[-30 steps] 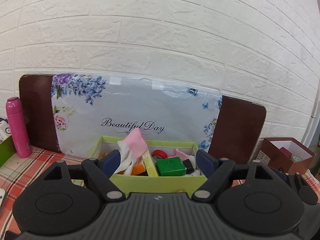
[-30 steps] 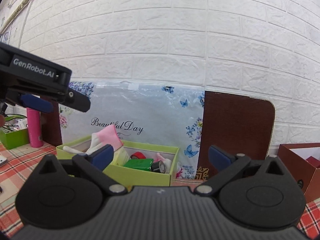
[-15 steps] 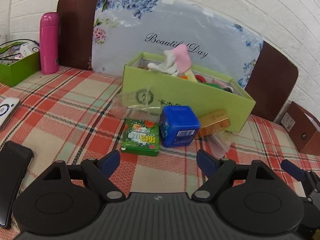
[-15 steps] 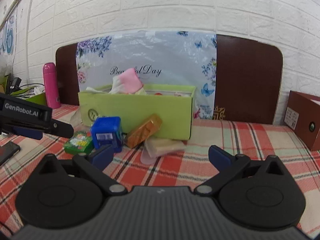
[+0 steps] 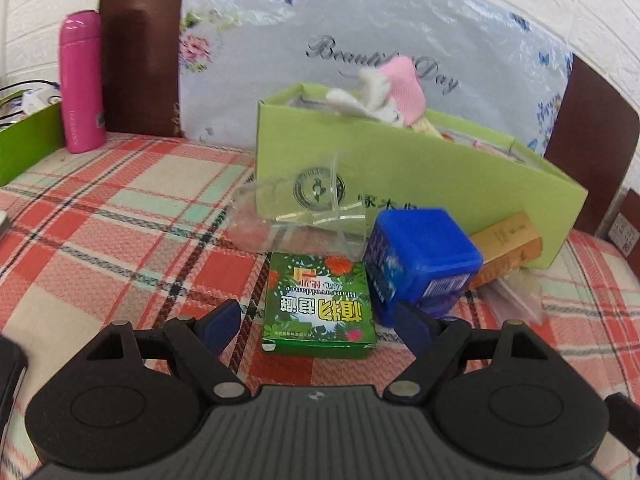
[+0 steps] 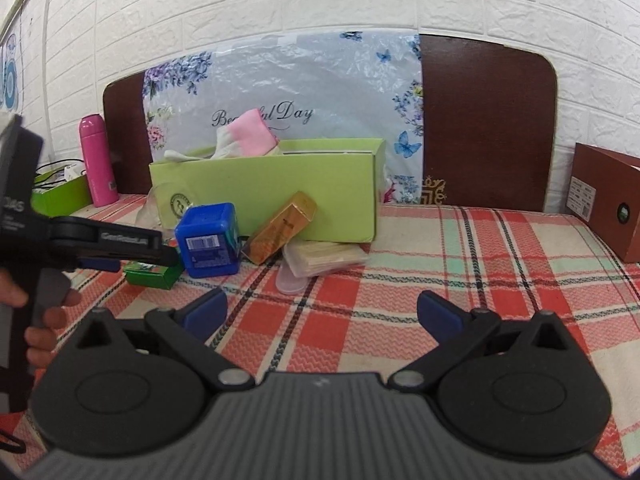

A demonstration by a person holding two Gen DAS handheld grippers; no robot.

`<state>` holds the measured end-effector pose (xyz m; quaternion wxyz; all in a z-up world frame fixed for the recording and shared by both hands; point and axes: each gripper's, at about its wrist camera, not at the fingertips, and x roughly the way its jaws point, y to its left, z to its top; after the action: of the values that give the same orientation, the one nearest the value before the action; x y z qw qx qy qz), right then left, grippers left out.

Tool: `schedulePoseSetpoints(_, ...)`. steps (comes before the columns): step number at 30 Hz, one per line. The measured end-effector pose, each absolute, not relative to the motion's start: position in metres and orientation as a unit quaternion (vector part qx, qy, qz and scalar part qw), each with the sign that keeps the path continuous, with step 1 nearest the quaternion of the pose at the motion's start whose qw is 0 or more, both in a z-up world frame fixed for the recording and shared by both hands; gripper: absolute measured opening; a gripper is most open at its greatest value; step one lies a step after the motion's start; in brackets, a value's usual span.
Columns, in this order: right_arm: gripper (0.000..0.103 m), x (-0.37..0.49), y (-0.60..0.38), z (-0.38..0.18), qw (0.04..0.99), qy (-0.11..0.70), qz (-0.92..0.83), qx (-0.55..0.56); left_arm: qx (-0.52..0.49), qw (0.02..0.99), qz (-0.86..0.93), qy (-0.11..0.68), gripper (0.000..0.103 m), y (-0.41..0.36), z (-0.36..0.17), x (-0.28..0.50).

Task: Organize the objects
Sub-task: 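Grasp the blue square box with the right tool while the left tool grasps the green-red printed box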

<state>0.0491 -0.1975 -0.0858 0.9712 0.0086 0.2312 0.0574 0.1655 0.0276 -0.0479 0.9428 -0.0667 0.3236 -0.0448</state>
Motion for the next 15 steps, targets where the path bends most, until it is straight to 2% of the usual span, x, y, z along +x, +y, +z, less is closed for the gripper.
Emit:
schedulePoseSetpoints(1,0.103,0.051,-0.194,-0.085,0.971,0.231,0.063,0.004,-0.072,0.939,-0.051,0.332,0.064,0.030,-0.051,0.167)
schedulePoseSetpoints(6,0.102,0.070,-0.169,-0.080,0.969,0.227,0.094,-0.018,-0.093,0.935,-0.065,0.337,0.064,0.043,-0.046,0.146)
schedulePoseSetpoints(15,0.091,0.144,-0.115,-0.085,0.955,0.257,0.148,-0.020,-0.071,0.932,-0.061,0.350,0.064,0.058,-0.049,0.105)
